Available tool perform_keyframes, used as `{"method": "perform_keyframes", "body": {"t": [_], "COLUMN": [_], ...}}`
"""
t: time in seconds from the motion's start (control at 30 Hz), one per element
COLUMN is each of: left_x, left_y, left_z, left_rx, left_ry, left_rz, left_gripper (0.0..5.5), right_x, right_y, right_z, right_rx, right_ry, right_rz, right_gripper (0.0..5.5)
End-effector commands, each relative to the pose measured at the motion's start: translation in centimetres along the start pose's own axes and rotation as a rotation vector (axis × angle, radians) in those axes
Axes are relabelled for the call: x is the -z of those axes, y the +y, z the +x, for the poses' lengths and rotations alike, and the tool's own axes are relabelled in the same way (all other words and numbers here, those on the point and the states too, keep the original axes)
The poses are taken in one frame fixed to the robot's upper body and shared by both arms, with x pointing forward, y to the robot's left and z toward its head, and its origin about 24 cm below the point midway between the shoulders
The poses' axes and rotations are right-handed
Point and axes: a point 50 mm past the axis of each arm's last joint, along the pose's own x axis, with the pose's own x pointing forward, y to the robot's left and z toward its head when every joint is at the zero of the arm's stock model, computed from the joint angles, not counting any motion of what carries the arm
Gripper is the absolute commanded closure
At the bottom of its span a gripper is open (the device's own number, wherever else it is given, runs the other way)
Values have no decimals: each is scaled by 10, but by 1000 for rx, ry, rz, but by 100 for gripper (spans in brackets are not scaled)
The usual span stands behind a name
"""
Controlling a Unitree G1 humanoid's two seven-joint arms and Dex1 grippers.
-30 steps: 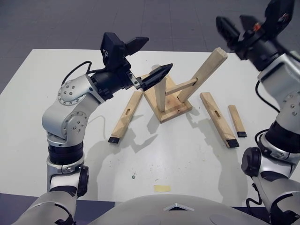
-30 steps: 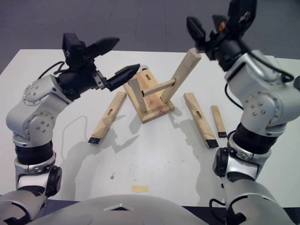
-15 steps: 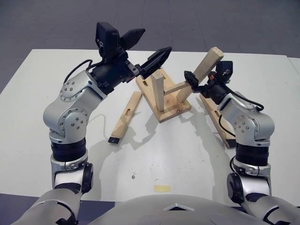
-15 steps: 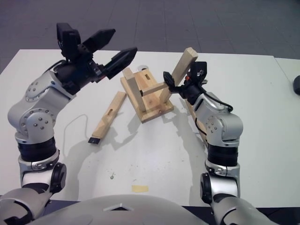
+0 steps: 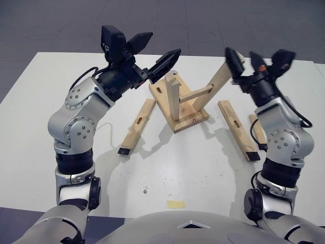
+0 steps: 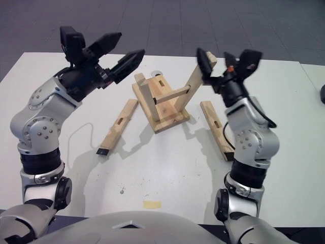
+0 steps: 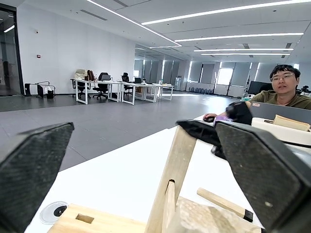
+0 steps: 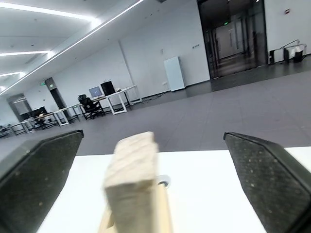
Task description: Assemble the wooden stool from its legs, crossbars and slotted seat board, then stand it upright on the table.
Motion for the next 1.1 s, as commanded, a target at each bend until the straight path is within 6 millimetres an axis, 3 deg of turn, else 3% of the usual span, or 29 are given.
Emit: {"method": "perform_keyframes", "body": {"t": [0.03, 0.1, 0.2, 0.37, 0.5, 0.6, 0.77, 0.9, 1.1], "left_x": [1, 8, 21, 72, 77, 80, 79, 72, 65], "left_y": [22, 38, 42, 4, -38, -49, -46, -32, 1], "left_z": [-6, -9, -8, -3, 7, 14, 19, 15, 2], "left_rx": [-172, -304, -343, -89, 139, 180, 147, 82, -93], "left_ry": [30, 79, 152, 334, 309, 304, 288, 272, 271], "left_rz": [78, 136, 215, 197, 135, 125, 128, 152, 191], "left_gripper": [10, 10, 10, 10, 10, 10, 10, 10, 10], "right_x": [-38, -37, -20, -26, -34, -44, -60, -46, -22], "right_y": [10, 24, 14, 0, 8, 19, 40, 52, 66], "right_z": [2, 2, -1, 2, 5, 4, -4, -26, -45], "right_rx": [-74, -190, -125, 26, -16, -76, -335, -552, -649], "right_ry": [-200, -179, -103, -168, -191, -228, -224, -17, 175], "right_rz": [124, 151, 107, 93, 80, 76, 130, 74, -148], "right_gripper": [13, 13, 13, 13, 13, 13, 13, 13, 13]}}
